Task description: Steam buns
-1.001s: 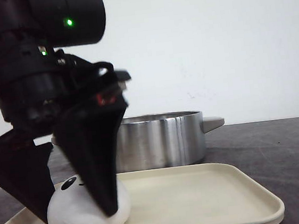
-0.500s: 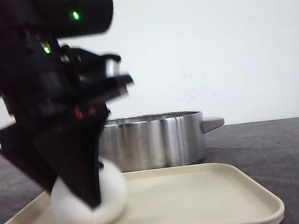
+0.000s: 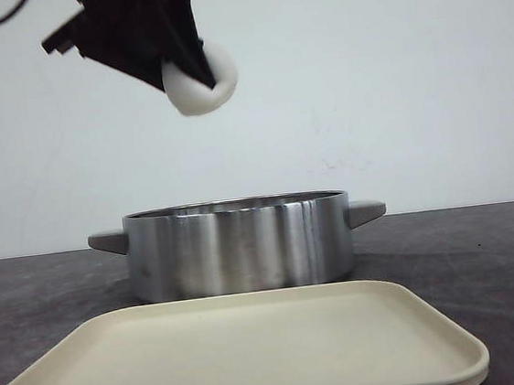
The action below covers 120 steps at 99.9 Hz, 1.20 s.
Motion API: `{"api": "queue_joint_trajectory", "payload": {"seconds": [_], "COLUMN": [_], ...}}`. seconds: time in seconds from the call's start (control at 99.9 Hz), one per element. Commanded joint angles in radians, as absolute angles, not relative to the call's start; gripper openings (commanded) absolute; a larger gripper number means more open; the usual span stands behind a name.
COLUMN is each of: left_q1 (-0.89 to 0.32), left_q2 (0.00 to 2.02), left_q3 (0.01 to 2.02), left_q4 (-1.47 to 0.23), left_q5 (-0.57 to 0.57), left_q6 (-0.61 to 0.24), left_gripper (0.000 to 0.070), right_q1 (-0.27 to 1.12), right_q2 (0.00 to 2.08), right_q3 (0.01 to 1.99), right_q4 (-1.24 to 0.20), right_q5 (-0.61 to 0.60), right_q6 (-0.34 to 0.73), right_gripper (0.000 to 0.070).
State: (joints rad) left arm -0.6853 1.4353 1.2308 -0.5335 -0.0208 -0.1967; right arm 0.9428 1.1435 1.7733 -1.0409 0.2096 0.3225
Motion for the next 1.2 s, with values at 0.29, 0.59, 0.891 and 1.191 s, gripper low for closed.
{"api": "queue_joint_trajectory", "payload": {"seconds": [0.29,0.59,0.891,1.191], "left_q1": [-0.577,-0.569,-0.569,-0.567], "left_q2": [1.724,1.758,1.75,1.393], "left_q3": [1.33,1.331,1.398,1.406], "left_q4": [-0.532,-0.509,-0.667,-0.583], "left_q5": [-0.023,-0.027,-0.027,-0.051], "left_q6": [-0.162,-0.162,-0.17,-0.176], "left_gripper": [0.003,0.0527,0.0448,0.0], "right_q1": [0.955,0.955,0.954,0.954], "right_q2": [1.156,1.156,1.156,1.124], "right_q3": [1.795,1.795,1.789,1.599], "right_q4": [-1.034,-1.065,-1.065,-0.882], "right_q5": [0.212,0.224,0.313,0.422], "right_q6": [0.334,0.333,0.316,0.241], "right_gripper": [0.0017,0.0017,0.0017,0.0017]}}
